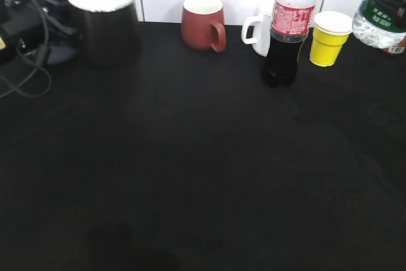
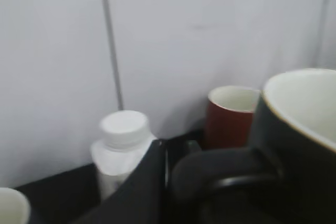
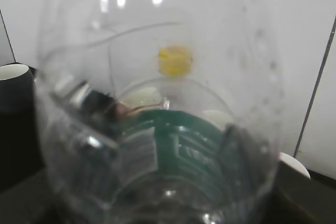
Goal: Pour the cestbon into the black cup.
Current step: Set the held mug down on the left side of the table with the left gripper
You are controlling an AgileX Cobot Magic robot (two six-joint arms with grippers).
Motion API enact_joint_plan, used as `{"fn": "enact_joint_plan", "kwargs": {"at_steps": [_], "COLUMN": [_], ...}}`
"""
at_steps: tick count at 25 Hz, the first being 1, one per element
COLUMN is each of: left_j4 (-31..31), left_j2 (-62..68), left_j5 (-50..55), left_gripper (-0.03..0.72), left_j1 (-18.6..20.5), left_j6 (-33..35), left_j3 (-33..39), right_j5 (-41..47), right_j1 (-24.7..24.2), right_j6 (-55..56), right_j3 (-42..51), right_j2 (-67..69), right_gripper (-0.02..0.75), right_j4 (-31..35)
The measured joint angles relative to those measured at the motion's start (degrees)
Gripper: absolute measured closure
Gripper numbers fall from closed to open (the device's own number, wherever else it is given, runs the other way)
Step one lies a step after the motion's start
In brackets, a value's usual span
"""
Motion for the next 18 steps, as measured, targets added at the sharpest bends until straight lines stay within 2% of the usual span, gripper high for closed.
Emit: {"fn": "enact_joint_plan", "kwargs": {"at_steps": [3,5,11,18], "left_j4": [-6.41,-7.19,-10.30,-10.70], "left_j2": [2.62,4.11,10.97,19.33], "left_j5": [-3.17,-3.45,-9.75,-9.63], "left_gripper": [0.623,0.623,0.623,0.623], "left_j1": [0.00,0.00,0.00,0.00], "left_j6": [4.59,6.53,6.94,7.35], "left_j3": [0.00,0.00,0.00,-1.83], "right_j5": [0.05,0.05,0.05,0.05], "right_j1": [0.00,0.00,0.00,0.00], "right_j6": [0.00,0.00,0.00,0.00], "right_j3": [0.00,0.00,0.00,0.00], "right_j2": [0.11,0.11,0.11,0.11], "right_gripper": [0.250,0.250,0.250,0.251], "right_j4": [0.00,0.00,0.00,0.00]}}
